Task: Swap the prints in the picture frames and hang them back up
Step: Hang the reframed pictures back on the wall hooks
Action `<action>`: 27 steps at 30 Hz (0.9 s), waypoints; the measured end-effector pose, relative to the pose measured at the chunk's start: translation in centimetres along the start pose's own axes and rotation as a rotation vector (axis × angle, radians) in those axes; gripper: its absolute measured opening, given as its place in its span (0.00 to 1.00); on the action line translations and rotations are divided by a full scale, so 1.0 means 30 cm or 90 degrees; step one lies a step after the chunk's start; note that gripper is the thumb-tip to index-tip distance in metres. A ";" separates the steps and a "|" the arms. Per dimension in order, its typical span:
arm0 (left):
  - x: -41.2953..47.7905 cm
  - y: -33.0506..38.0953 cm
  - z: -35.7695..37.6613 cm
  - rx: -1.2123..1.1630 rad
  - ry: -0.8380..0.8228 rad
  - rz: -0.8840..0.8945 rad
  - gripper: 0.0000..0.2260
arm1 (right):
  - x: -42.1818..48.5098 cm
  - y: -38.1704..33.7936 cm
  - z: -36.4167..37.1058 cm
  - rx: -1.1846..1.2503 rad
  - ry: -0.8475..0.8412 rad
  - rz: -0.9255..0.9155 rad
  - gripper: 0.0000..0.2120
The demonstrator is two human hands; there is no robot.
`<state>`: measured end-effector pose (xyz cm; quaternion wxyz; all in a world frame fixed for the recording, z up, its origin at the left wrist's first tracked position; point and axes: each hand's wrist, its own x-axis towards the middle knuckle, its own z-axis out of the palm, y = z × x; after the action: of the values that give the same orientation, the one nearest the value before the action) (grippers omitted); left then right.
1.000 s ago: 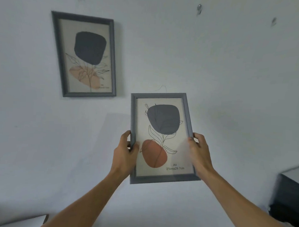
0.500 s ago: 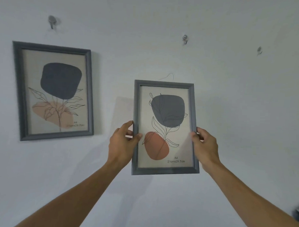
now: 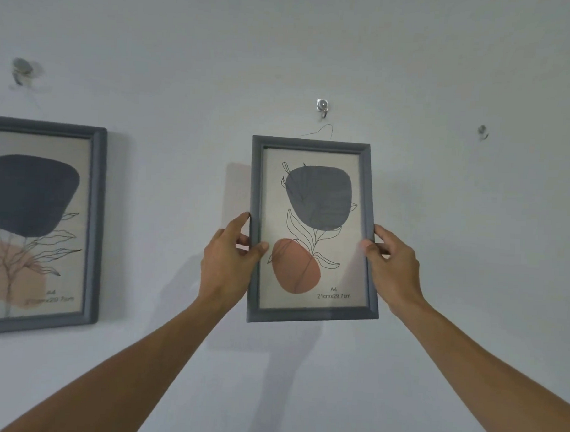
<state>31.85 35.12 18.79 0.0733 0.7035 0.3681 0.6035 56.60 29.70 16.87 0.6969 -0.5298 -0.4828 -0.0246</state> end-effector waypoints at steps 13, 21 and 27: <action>0.213 0.186 0.157 0.085 0.072 0.053 0.29 | 0.403 -0.025 -0.047 -0.005 -0.071 -0.041 0.20; 0.272 0.197 0.152 0.089 0.096 0.062 0.29 | 0.441 -0.063 -0.057 0.056 -0.070 -0.056 0.14; 0.248 0.242 0.147 0.052 0.154 0.106 0.27 | 0.428 -0.090 -0.065 0.095 -0.061 -0.069 0.18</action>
<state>38.96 35.95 27.53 -0.0505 0.6561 0.3387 0.6725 63.22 33.16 27.84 0.7081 -0.4505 -0.5437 -0.0009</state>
